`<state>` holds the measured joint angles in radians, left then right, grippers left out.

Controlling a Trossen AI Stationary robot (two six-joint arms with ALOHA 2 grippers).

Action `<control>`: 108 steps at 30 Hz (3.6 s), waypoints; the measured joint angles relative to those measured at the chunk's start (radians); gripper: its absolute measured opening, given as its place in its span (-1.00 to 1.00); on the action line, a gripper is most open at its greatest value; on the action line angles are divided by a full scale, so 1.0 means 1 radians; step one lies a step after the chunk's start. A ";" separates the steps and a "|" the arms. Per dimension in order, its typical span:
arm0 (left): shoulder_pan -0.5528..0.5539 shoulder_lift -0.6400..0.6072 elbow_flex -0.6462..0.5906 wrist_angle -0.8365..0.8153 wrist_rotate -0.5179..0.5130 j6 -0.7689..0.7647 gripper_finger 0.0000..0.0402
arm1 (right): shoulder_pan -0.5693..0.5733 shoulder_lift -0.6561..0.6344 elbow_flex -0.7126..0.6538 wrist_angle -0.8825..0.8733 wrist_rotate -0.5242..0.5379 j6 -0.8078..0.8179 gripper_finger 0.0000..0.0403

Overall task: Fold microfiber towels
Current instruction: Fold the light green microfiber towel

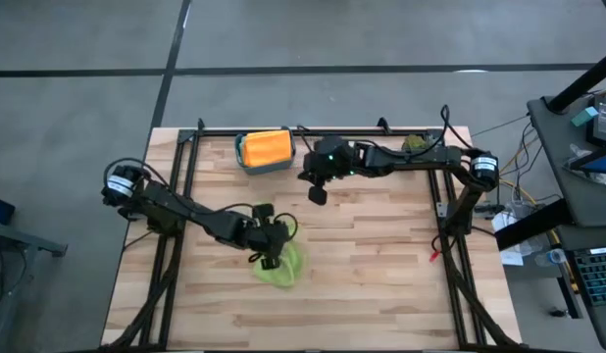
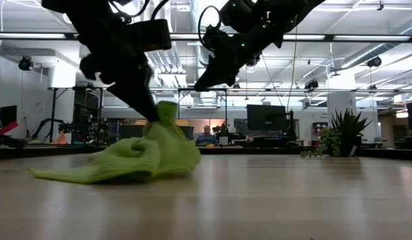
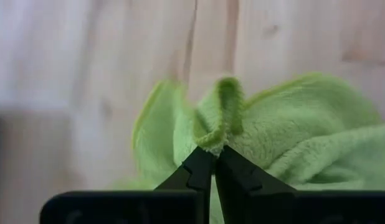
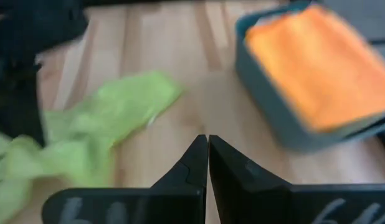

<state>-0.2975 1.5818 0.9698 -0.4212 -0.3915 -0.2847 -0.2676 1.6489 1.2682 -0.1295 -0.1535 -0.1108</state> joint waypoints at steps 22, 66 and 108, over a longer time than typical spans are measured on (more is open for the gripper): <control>0.126 -0.298 -0.011 0.150 -0.081 0.641 -1.00 | 0.281 -0.187 -0.419 0.445 0.147 0.163 -0.96; 0.126 -0.283 -0.049 0.216 0.011 0.448 -0.48 | 0.374 -0.238 -0.356 0.031 0.064 0.305 -0.96; 0.501 0.414 0.228 0.672 0.533 0.186 -0.02 | 0.460 -0.235 -0.363 -0.420 -0.154 0.623 -0.96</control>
<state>0.2031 1.9956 1.1975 0.2508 0.1411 -0.0990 0.1923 1.4139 0.9051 -0.5494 -0.3073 0.5117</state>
